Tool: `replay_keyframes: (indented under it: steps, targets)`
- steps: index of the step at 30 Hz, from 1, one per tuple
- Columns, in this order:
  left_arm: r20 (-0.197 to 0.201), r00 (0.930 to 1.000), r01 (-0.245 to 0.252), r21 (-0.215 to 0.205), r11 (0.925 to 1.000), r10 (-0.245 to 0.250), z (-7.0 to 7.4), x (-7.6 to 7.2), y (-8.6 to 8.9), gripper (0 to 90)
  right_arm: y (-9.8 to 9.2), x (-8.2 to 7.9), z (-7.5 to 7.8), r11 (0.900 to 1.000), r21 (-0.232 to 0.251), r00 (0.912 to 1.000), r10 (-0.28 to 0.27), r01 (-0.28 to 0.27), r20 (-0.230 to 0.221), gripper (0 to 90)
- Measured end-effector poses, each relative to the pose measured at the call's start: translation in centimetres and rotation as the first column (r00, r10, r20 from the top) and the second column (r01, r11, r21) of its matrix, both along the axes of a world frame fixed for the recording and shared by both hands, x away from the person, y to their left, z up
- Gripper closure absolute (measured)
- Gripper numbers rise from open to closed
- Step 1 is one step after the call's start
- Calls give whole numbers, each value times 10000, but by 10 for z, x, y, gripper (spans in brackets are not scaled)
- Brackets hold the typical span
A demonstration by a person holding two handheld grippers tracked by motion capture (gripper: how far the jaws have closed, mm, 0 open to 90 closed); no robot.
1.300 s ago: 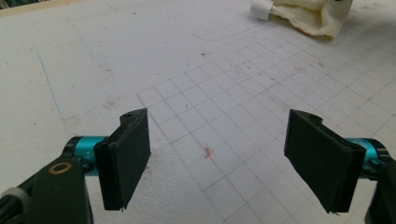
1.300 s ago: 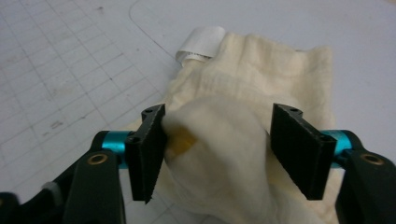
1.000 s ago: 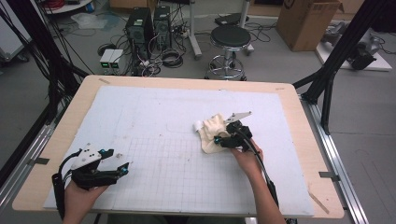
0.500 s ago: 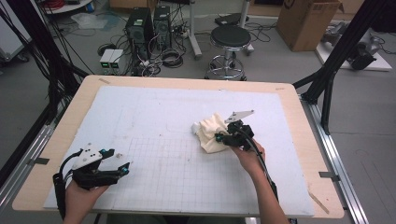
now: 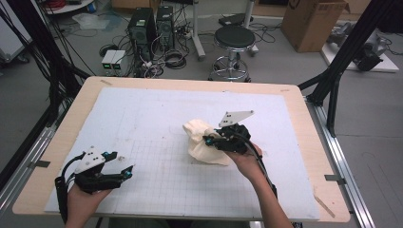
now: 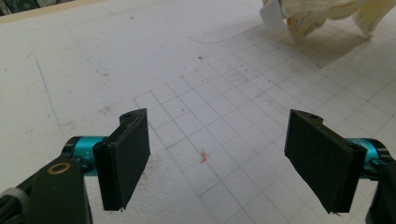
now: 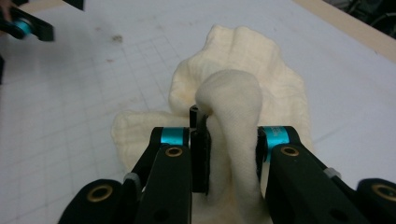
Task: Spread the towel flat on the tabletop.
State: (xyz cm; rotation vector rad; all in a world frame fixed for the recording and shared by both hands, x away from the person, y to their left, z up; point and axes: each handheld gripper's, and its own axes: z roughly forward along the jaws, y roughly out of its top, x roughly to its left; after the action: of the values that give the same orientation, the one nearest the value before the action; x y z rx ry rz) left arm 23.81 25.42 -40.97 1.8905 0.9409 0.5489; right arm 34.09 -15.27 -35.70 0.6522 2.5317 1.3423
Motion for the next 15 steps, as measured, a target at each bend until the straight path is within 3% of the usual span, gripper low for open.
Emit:
replay_keyframes:
  steps: [7,9,13,15]
  targets:
    - [93,9999,-77,-85,9999,78,1,-1,2,226,23,-11,18,9935,329,9939,1083,-1090,223,785]
    - [129,9999,-98,-145,9998,100,1,-1,2,226,37,-19,26,9826,547,9837,1756,-1776,385,782]
    - [208,9997,-100,-163,9998,103,2,-2,3,226,48,-24,25,9737,539,9748,2194,-2214,404,775]
    - [240,9997,-67,-134,9999,70,2,-2,2,226,57,-21,13,9734,202,9736,2284,-2283,6,765]
